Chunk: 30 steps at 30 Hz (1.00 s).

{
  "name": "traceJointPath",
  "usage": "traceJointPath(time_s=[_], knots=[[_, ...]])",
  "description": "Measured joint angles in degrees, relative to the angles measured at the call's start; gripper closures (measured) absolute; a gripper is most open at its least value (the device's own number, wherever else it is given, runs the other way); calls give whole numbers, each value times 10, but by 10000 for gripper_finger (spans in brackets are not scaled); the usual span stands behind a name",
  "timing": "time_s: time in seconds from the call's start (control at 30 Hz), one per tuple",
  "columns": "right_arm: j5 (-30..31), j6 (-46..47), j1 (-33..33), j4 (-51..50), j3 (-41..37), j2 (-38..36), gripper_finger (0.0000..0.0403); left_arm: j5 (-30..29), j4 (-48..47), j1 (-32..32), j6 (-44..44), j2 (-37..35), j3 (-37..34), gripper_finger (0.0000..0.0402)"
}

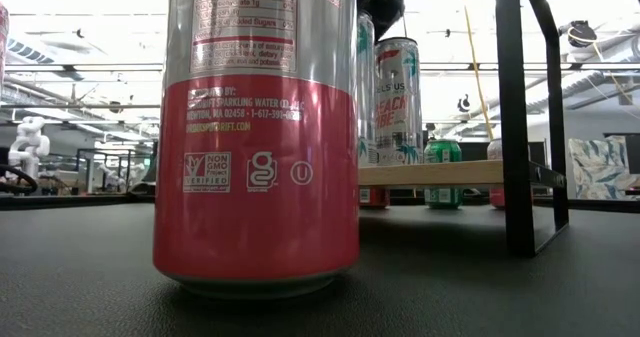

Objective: Place canned beverage on shelf
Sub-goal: Put the left white soda can aligned with the other white soda can

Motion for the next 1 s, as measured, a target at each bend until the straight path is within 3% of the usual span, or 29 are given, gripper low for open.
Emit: traceJointPath(time_s=[0.17, 0.37, 0.57, 0.8, 1.0], knots=[[-13, -22, -1, -5, 21, -19, 49, 12, -37, -4, -64, 4, -11, 13], [-25, -40, -2, -14, 36, -65, 51, -15, -45, -44, -147, 3, -61, 13], [-30, -95, -2, -44, 37, -135, 51, -20, 12, -81, -204, 3, -129, 13], [-29, -133, -3, -78, 37, -218, 51, -14, 48, -96, -200, 7, -167, 14], [-24, -127, -5, -104, 36, -273, 51, 79, 43, -78, -111, 14, -175, 14]])
